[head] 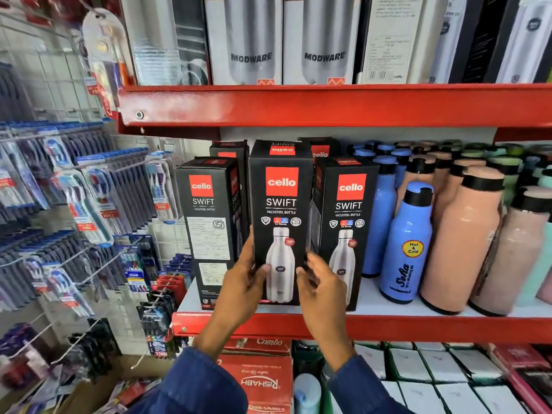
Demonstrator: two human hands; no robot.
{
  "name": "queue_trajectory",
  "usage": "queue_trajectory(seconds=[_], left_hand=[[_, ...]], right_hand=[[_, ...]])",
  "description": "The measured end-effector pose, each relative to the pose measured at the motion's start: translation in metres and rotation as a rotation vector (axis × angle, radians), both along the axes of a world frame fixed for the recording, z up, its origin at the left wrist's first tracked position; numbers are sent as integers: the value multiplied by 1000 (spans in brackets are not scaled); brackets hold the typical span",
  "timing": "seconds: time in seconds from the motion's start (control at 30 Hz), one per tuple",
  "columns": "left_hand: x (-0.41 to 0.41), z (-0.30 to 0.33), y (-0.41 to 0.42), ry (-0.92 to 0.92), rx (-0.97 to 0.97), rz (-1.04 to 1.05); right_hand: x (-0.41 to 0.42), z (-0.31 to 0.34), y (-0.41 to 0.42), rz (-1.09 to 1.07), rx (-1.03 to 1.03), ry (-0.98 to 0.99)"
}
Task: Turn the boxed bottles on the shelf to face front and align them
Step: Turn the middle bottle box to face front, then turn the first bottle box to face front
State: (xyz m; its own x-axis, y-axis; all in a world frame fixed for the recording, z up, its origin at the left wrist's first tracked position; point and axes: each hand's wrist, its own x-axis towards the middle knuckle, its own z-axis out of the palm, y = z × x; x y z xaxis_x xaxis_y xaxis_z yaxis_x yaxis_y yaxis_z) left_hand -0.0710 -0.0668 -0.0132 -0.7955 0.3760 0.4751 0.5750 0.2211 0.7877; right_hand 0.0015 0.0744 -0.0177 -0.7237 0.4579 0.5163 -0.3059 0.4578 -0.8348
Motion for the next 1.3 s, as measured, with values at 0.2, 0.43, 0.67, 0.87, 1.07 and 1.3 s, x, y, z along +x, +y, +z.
queue_trajectory(seconds=[0.2,0.43,0.67,0.87,1.07,1.3], left_hand=[[-9,-16,10,-29,-125,135],[-7,-23,8,-55,-164,173],[23,-20,-30,-1,-119,277],[17,-11,-59,150,161,645],[-15,-10,-62,-17,-16,575],[-35,-4,-66,-1,67,521]], right_hand=[[-16,-14,1,-89,80,-86],[-21,-24,4,-118,115,-102],[13,-18,-13,-254,-19,156],[6,8,-72,240,-46,-27],[-25,34,-97,202,15,-39],[-39,40,-107,149,-18,-8]])
